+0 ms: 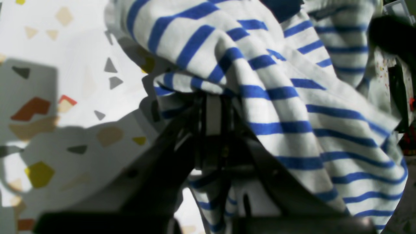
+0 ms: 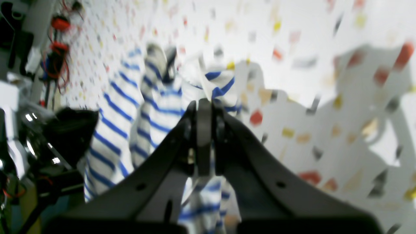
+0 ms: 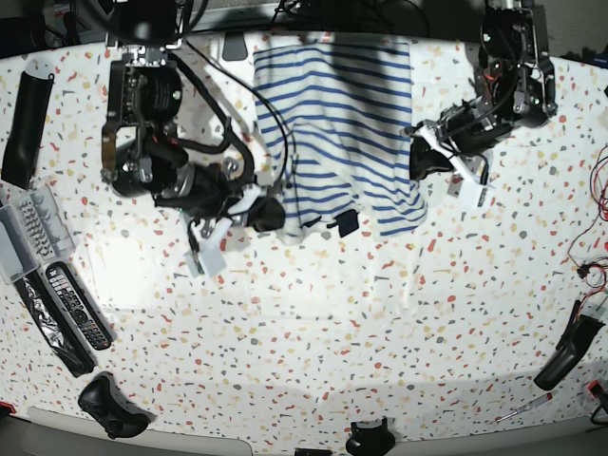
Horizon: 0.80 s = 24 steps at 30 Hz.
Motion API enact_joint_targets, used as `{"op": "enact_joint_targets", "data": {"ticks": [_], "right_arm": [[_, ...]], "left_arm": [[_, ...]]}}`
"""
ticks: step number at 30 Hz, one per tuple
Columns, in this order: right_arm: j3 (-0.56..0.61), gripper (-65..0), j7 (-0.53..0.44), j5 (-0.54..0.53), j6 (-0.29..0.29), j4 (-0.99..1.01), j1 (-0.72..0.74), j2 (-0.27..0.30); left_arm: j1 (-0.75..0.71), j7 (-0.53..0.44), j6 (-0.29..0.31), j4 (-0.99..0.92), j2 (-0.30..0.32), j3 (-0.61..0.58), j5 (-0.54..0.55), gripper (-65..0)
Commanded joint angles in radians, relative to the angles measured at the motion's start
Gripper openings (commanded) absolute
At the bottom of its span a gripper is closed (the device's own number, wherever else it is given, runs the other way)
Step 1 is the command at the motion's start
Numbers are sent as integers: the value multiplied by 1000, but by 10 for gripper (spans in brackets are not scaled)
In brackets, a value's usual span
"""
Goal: Layout the t-shirt on the table in an organized manner, then fold the t-shirt properly
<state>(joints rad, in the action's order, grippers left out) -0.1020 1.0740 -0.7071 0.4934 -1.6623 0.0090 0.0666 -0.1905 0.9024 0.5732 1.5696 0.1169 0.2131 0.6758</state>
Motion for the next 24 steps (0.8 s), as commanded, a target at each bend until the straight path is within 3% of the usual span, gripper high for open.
{"op": "enact_joint_targets", "data": {"ticks": [1,5,11,15,19,24], "right_arm": [[-3,-650,-26,-21,11,-16,29,3],[-3,-650,-73,21,11,-16,81,-4],[-1,-650,-140,270,12,-15,115,-46],[-2,-650,-194,284,12,-14,121,-53],[-2,-433,-196,285,12,-15,159,-53],[-2,-406,-194,285,12,-15,209,-53]], "left_arm": [[8,-13,7,14,6,2,20,-650],[8,-13,7,14,21,2,20,-650],[10,-13,7,14,45,1,21,-650],[11,-14,7,14,53,3,23,-650],[11,-44,7,15,53,3,24,-650],[11,-67,8,38,53,3,24,-650]]}}
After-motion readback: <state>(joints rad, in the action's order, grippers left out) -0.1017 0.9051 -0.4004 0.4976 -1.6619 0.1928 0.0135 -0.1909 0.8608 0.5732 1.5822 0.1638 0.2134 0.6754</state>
